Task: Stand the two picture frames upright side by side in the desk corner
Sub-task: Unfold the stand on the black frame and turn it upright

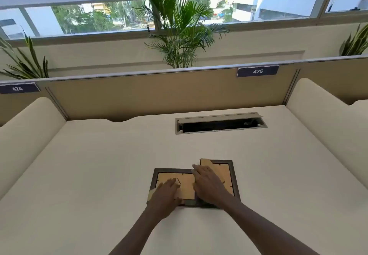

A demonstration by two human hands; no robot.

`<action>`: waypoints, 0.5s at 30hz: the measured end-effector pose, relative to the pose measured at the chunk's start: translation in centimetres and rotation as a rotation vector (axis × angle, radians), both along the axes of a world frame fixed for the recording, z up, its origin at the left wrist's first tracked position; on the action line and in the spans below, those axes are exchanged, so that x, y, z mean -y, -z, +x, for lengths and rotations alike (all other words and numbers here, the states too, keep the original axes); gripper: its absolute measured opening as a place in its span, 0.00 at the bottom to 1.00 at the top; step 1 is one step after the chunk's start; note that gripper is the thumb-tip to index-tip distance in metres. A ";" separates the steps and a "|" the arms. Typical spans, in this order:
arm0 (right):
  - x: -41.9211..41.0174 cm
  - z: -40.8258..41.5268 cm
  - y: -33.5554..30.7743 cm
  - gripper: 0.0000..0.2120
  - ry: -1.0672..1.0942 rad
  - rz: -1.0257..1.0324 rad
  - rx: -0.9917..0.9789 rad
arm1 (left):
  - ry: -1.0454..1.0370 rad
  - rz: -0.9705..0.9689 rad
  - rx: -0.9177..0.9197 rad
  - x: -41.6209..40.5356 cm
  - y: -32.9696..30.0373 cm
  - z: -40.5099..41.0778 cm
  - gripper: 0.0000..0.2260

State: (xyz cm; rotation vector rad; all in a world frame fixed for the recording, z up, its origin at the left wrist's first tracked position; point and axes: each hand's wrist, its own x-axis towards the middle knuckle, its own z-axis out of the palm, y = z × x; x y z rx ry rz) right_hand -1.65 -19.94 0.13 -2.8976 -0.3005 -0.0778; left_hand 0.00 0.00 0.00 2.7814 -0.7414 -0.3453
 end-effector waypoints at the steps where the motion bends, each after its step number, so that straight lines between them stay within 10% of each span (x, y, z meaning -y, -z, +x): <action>1: -0.1 -0.2 0.5 0.23 -0.011 -0.010 -0.018 | 0.012 0.003 -0.015 0.0 0.3 -0.1 0.25; 15: 0.4 -3.5 2.5 0.19 -0.010 0.048 -0.042 | 0.111 0.091 0.123 0.1 3.5 -1.8 0.12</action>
